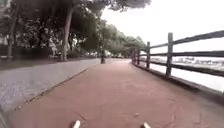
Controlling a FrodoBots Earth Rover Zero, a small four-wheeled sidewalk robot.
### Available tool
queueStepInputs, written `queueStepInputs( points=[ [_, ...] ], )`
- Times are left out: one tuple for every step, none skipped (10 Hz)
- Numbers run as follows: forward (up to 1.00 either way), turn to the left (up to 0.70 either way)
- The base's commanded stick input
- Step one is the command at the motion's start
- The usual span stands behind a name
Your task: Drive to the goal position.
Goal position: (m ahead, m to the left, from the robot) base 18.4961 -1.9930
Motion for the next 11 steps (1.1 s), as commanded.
queueStepInputs(
  points=[
    [0.7,0.0],
    [0.7,0.0],
    [0.7,0.0],
    [0.7,0.0],
    [0.7,0.0],
    [0.7,0.0],
    [0.7,0.0],
    [0.7,0.0],
    [0.7,0.0],
    [0.7,0.0],
    [0.7,0.0]
  ],
)
